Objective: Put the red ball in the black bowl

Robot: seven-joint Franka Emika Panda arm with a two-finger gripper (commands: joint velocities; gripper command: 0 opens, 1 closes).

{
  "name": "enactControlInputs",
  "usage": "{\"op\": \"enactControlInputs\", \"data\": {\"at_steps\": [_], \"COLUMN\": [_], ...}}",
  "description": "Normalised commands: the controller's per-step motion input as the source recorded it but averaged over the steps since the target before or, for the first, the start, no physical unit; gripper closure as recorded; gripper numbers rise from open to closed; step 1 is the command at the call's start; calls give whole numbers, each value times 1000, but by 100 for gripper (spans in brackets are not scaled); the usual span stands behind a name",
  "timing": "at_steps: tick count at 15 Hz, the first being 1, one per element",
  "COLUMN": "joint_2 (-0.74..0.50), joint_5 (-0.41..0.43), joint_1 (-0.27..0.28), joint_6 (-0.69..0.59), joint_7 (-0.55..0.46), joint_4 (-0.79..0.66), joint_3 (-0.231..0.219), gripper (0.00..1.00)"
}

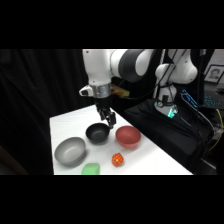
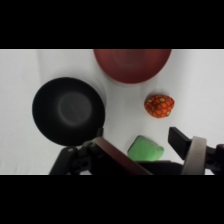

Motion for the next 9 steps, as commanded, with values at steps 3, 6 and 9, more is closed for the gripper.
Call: {"op": "enactControlInputs", "data": {"at_steps": [3,6,9], "joint_2": [74,78,59], "joint_5": [-16,-35,18], "joint_1": [77,81,57], "joint_6": [217,218,252], "joint_7": [83,88,4], "joint_4": [-1,8,-15], "joint_3": [41,42,59], "gripper": [0,0,0]}}
